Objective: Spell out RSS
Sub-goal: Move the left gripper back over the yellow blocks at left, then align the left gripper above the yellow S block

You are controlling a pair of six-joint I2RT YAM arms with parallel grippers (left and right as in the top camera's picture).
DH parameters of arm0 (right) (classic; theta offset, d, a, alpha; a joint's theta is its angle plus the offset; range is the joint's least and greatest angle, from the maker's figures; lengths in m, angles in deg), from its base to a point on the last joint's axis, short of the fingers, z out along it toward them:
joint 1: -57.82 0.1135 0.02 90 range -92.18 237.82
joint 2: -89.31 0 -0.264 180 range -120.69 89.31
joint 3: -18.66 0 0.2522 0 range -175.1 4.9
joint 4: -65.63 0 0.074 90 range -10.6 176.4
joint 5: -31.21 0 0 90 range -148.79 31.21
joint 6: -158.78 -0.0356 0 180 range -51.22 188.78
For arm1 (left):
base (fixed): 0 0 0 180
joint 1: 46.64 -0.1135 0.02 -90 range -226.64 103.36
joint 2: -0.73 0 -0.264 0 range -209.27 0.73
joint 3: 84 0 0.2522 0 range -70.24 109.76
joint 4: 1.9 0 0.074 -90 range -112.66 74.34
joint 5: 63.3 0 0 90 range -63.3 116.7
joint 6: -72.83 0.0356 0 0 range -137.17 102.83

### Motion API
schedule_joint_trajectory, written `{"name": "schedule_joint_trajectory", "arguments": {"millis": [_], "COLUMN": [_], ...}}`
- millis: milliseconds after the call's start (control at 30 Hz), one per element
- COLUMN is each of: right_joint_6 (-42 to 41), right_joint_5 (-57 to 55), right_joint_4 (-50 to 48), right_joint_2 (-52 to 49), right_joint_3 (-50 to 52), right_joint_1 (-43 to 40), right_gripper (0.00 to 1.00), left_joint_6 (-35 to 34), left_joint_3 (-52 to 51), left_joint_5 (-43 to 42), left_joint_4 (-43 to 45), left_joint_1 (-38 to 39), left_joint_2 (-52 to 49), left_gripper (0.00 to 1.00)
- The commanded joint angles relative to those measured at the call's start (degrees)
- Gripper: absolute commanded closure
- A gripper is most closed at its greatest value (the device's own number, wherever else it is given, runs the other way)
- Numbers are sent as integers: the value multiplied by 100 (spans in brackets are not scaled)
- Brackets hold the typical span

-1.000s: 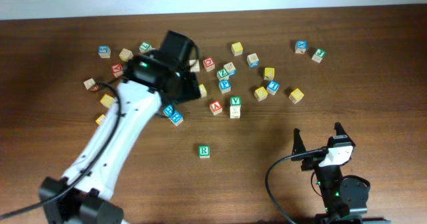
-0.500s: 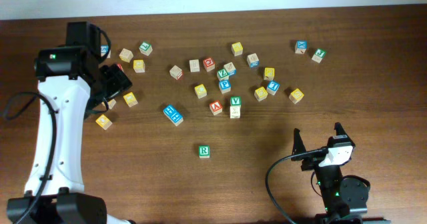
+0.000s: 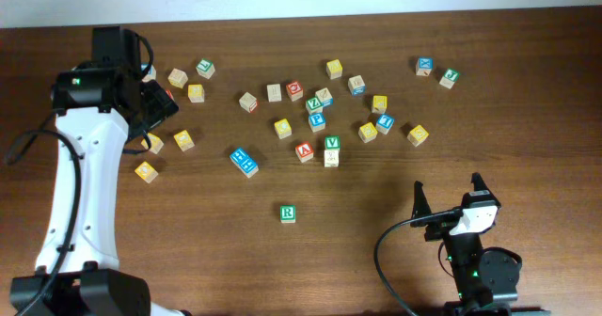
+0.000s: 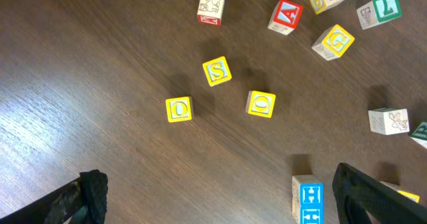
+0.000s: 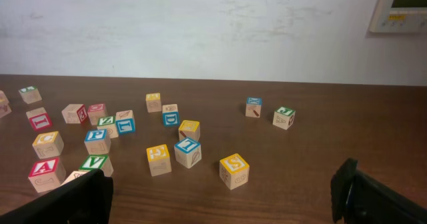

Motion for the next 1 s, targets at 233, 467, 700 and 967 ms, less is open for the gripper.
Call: {"name": "schedule_joint_trajectory", "arguments": {"millis": [233,467,700,967], "right_joint_6": [37,37,37,37], "right_joint_5": [-7,-7,-7,-7], "right_joint_4": [37,37,37,37], "right_joint_2": [37,37,37,37], "right_joint_3": [31,31,31,31], "right_joint_1": [26,26,26,26], "right_gripper": [2,2,2,2], "left_joint_6": [44,46,48,490], "left_joint_3": [-37,-37,-55,-247], "left_joint_5": [28,-225,-229,-979], "left_joint_4": [94,136,39,125], "left_joint_1": [-46,-50,-22,-22], "left_joint_2": [-472,-483,-483,-483], "left_gripper": [1,1,1,1]}}
